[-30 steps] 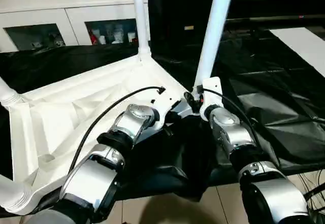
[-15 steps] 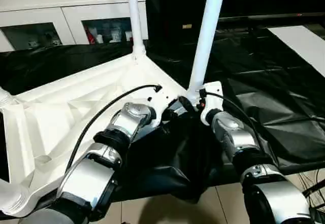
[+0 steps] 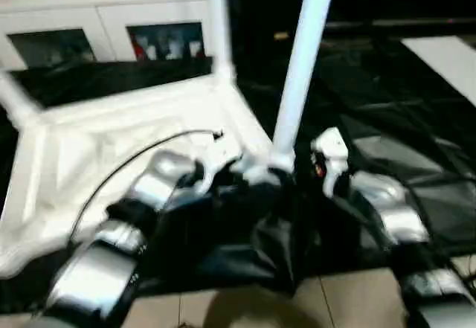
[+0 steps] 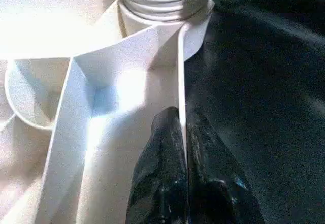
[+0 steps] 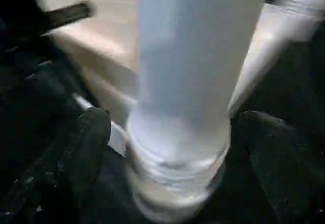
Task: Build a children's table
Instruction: Rotate leg to tighten
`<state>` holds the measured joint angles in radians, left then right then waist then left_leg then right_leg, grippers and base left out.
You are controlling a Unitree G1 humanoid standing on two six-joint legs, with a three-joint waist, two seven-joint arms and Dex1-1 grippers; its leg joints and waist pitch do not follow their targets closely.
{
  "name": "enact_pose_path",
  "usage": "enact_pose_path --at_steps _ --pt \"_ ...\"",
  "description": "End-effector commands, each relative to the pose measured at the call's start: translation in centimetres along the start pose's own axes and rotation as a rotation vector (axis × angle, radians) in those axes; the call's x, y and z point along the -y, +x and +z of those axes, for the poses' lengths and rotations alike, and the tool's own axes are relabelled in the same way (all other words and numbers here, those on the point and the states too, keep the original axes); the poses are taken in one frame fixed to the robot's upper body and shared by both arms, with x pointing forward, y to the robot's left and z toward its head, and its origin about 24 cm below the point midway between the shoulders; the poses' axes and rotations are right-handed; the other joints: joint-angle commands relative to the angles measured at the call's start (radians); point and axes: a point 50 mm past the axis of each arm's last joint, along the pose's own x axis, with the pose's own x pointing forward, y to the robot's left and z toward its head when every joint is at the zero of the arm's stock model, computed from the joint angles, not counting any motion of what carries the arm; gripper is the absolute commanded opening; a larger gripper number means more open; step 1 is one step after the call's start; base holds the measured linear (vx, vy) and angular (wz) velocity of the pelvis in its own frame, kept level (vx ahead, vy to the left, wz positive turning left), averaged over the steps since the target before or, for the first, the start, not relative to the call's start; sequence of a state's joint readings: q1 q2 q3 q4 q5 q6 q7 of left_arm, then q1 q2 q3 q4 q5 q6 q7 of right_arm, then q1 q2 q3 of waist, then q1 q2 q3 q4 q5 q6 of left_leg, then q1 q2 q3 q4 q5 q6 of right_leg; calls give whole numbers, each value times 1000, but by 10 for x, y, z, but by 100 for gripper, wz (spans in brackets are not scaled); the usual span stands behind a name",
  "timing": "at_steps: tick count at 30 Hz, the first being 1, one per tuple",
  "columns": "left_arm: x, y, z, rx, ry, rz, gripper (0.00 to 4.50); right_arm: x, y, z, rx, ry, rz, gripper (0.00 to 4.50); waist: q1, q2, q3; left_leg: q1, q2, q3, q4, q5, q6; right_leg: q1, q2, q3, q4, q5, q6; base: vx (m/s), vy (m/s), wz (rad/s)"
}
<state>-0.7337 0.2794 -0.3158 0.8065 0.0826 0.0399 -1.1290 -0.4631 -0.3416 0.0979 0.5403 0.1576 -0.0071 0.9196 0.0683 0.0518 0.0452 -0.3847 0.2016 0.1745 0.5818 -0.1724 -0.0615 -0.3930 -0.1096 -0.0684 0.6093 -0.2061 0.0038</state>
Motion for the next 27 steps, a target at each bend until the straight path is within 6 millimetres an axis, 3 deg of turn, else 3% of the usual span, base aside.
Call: enact_pose_path --at_steps 1,11,12,27 --pt "12 5 1 -11 59 -126 0 -6 -2 7 14 -36 80 431 1 -8 -69 13 26 4 -54 -129 133 50 -28 31 -56 29 -296 0 0 0" --pt "19 -9 3 13 78 -217 0 -20 -9 5 -50 -98 256 431 13 -13 -67 11 24 6 -55 -150 99 49 -30 33 -56 -6 -278 0 0 0" --pt "18 -9 3 11 79 -216 0 -19 -9 4 -55 -102 258 405 13 -13 -68 12 24 6 -54 -142 97 48 -29 34 -55 -4 -277 0 0 0" --pt "20 -13 1 8 72 -212 0 -18 -8 3 -75 -99 277 284 14 -17 -71 11 22 7 -47 -98 118 50 -27 32 -47 41 -286 0 0 0"
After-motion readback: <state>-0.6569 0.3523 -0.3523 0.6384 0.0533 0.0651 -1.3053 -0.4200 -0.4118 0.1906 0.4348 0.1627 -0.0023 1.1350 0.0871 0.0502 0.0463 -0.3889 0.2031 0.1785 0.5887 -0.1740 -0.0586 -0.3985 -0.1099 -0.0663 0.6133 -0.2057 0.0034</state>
